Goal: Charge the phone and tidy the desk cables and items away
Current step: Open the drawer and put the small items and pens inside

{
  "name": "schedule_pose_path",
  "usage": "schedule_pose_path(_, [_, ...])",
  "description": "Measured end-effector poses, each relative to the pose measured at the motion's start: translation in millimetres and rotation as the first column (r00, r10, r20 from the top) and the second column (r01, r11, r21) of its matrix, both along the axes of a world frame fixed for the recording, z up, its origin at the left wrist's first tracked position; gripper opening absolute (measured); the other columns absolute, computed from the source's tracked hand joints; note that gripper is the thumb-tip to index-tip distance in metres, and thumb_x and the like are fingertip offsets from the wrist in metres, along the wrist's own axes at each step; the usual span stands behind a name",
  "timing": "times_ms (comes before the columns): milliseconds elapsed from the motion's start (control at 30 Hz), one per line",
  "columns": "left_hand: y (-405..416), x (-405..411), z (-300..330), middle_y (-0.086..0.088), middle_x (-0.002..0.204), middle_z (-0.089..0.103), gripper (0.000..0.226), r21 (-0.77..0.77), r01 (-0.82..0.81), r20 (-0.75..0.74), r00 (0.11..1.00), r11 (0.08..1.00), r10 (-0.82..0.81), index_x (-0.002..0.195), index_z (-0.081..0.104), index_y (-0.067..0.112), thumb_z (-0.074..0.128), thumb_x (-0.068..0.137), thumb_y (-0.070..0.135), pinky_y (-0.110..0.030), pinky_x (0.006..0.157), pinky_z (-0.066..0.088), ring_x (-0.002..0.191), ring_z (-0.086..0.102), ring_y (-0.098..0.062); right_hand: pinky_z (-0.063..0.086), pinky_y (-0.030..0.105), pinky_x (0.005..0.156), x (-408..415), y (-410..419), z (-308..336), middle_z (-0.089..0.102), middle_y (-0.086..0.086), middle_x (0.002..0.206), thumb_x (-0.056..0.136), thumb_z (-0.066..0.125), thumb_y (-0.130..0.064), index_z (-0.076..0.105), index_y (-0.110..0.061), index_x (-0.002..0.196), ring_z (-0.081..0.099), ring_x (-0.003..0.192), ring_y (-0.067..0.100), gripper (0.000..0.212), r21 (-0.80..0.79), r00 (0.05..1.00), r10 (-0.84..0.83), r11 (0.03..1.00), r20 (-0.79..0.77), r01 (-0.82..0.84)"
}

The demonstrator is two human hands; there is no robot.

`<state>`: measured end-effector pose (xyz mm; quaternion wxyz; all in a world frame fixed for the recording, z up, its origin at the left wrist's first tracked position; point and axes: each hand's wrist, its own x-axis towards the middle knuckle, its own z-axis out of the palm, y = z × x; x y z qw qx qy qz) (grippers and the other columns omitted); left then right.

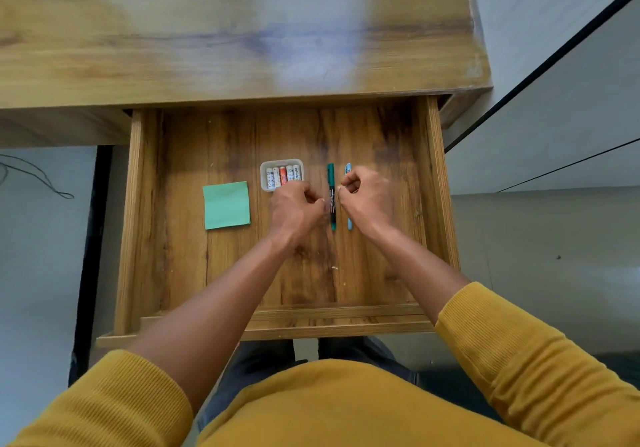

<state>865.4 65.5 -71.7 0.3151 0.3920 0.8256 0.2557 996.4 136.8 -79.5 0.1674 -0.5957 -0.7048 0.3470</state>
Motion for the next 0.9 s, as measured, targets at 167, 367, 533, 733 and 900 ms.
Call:
schedule_pose_path(167, [-42, -18, 11, 0.004, 0.087, 0.077, 0.012, 0.042, 0.116, -0.019, 0.993, 0.992, -0.116, 0.099, 0.083, 0.015, 0.075, 0.094, 0.022, -0.033, 0.077, 0.063, 0.083, 0.070, -0.008, 0.063, 0.037, 0.073, -2, -26, 14, 0.070, -0.010, 0.081, 0.090, 0.074, -0.021, 0.071, -0.023, 0.087, 0.067, 0.078, 0.007, 0.005, -0.065, 0.981, 0.192, 0.979, -0.020, -0.193])
schedule_pose_path(367, [-99, -36, 17, 0.012, 0.091, 0.075, 0.011, 0.003, 0.269, 0.015, 0.963, 0.963, -0.269, 0.101, 0.082, 0.024, 0.073, 0.095, 0.027, -0.038, 0.084, 0.064, 0.088, 0.070, -0.004, 0.062, 0.037, 0.078, -8, -69, 20, 0.071, -0.010, 0.088, 0.093, 0.074, -0.028, 0.073, -0.025, 0.092, 0.067, 0.085, 0.007, 0.003, -0.145, 0.949, 0.314, 0.939, -0.011, -0.312])
schedule_pose_path(533, [-140, -42, 22, 0.011, 0.097, 0.072, 0.014, -0.025, 0.352, 0.052, 0.935, 0.936, -0.351, 0.104, 0.080, 0.025, 0.073, 0.095, 0.033, -0.037, 0.085, 0.064, 0.092, 0.068, -0.005, 0.058, 0.028, 0.078, -13, -110, 30, 0.071, -0.009, 0.096, 0.096, 0.073, -0.028, 0.074, -0.026, 0.100, 0.067, 0.091, 0.007, 0.004, -0.189, 0.913, 0.407, 0.899, 0.028, -0.395])
schedule_pose_path(733, [-188, -40, 26, 0.003, 0.111, 0.074, 0.031, -0.093, 0.445, 0.063, 0.895, 0.891, -0.441, 0.120, 0.076, 0.021, 0.070, 0.095, 0.038, -0.035, 0.090, 0.062, 0.101, 0.069, -0.012, 0.059, 0.031, 0.084, -9, -165, 32, 0.072, -0.007, 0.102, 0.099, 0.071, -0.030, 0.072, -0.025, 0.107, 0.068, 0.097, 0.010, 0.010, -0.244, 0.880, 0.473, 0.859, 0.039, -0.450])
schedule_pose_path(900, [-219, -36, 18, 0.004, 0.107, 0.070, 0.038, -0.079, 0.464, 0.018, 0.886, 0.882, -0.464, 0.122, 0.075, 0.019, 0.070, 0.094, 0.045, -0.036, 0.088, 0.061, 0.097, 0.067, -0.013, 0.058, 0.028, 0.080, 0, -201, 27, 0.073, -0.004, 0.102, 0.100, 0.069, -0.034, 0.073, -0.023, 0.109, 0.068, 0.096, 0.012, 0.015, -0.242, 0.885, 0.458, 0.871, 0.085, -0.427])
